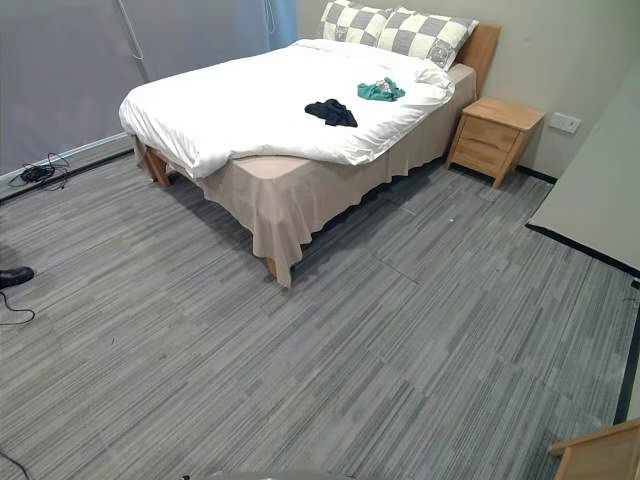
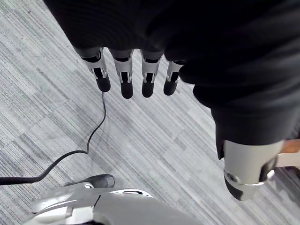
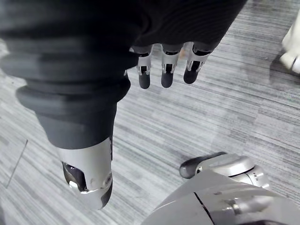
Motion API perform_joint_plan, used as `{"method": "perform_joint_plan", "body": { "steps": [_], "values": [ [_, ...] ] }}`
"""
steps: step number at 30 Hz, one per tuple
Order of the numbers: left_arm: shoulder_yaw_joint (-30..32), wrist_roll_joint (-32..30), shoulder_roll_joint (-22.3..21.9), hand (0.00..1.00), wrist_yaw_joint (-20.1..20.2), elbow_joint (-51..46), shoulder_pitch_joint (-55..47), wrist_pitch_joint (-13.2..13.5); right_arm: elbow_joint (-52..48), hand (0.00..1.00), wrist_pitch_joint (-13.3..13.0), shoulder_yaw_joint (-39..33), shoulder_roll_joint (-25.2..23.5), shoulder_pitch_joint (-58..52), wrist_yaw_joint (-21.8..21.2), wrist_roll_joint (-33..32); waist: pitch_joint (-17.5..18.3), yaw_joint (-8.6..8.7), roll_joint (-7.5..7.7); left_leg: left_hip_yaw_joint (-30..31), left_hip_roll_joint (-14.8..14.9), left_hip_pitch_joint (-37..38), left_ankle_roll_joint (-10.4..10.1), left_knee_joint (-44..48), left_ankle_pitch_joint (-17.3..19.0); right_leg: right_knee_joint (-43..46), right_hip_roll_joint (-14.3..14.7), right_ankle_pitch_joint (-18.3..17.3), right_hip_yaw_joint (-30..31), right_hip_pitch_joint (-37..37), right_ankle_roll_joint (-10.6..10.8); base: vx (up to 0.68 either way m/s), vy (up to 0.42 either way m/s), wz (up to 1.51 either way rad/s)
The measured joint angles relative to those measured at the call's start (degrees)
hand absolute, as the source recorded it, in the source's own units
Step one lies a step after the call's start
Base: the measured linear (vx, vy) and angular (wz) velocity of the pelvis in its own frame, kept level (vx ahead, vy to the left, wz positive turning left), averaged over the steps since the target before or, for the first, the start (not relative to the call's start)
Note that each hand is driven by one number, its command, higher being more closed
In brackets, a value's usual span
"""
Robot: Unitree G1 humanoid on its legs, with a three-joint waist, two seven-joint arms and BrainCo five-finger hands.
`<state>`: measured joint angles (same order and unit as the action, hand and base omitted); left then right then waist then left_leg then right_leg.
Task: Tidy the bed and pick cloth on bed and put in laundry
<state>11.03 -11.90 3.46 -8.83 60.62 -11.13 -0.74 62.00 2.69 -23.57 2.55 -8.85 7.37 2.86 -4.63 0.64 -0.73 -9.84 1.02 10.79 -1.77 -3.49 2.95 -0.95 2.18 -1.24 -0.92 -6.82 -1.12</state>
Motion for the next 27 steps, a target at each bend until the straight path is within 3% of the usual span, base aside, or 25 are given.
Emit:
{"method": "perform_joint_plan", "body": {
  "steps": [4,7,11,27],
  "values": [
    [0.02,0.0,-0.01,0.0,0.01,-0.01,0.25,0.01,0.07,0.0,0.0,-0.25,-0.03,0.9,0.01,0.0,-0.74,-0.01,-0.49,0.0,0.28,0.56,-0.09,-0.36,-0.04,-0.81,0.28,0.02,-0.34,-0.94,-0.01,0.02,-0.029,0.03],
    [0.2,0.01,0.03,0.0,0.01,-0.01,0.42,0.01,0.06,0.0,-0.01,-1.09,-0.35,1.42,0.01,0.01,-1.27,-0.04,0.21,-0.15,0.59,0.82,-0.12,-0.57,-0.02,-1.13,0.6,0.01,-0.33,-1.19,0.01,-0.01,-0.04,-0.01],
    [0.38,0.01,0.04,0.0,0.01,-0.01,0.96,0.01,0.05,0.0,-0.01,-1.26,-0.48,2.21,0.01,0.08,-1.5,-0.09,-0.29,-0.24,0.95,0.86,-0.25,-0.55,-0.01,-1.21,0.9,-0.03,-0.39,-1.29,0.06,-0.02,-0.042,-0.01],
    [0.31,-0.01,0.08,0.0,0.05,-0.02,1.04,0.01,0.01,0.0,-0.01,-1.2,-0.49,2.18,0.0,0.07,-2.18,-0.1,0.32,-0.52,1.01,0.47,-0.25,-0.99,-0.01,-1.85,1.03,0.0,-0.27,-0.94,0.02,-0.03,-0.02,-0.01]
  ]
}}
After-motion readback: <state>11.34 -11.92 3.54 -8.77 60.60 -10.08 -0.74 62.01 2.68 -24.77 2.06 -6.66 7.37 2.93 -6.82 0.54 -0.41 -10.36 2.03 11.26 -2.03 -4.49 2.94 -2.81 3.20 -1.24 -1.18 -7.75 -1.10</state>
